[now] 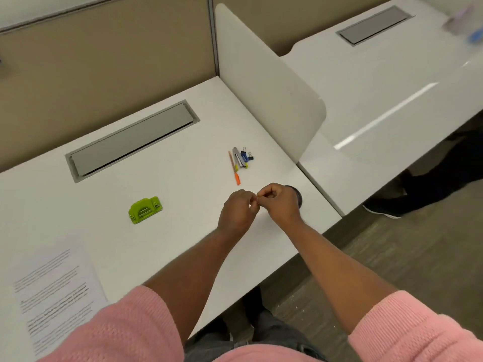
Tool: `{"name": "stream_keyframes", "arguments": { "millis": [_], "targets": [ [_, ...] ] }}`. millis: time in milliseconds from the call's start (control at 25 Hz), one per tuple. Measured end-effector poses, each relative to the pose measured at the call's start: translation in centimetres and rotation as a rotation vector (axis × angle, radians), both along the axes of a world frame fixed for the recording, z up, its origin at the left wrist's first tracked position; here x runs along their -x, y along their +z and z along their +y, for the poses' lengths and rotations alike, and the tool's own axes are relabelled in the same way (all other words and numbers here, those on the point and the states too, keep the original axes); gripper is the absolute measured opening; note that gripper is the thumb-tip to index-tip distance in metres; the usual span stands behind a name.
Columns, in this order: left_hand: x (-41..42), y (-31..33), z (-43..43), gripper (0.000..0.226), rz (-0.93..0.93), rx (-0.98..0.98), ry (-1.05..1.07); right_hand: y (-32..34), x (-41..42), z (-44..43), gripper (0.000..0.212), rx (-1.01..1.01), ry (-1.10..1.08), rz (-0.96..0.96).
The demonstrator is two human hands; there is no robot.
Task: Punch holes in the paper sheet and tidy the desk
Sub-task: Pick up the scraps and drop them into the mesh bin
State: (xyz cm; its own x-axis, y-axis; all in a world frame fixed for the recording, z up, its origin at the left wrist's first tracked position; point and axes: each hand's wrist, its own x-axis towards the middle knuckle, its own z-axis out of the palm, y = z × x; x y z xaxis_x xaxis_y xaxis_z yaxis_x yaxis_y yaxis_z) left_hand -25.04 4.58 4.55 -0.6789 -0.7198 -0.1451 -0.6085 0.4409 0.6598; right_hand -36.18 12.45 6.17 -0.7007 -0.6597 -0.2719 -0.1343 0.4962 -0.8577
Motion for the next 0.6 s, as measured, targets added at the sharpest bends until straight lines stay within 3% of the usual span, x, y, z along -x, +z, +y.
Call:
{"name": "stream_keyframes", "arguments": {
  "millis": [160,440,600],
  "targets": [
    [5.6,0.3,1.2,0.016,0.002,0.002,-0.112,0.3,5.3,2.5,0.013,-0.008,-0.077,0.049],
    [7.5,-0.7,0.9,0.026,-0.076,0.063,-0.235,-1.3,8.1,4.4,0.027,-0.139,0.037,0.115],
    [7.6,-0.6,1.0,0.017,-0.048,0.066,-0.167,-1.8,7.8,4.5,0.015,-0.147,0.091,0.188]
  ]
}}
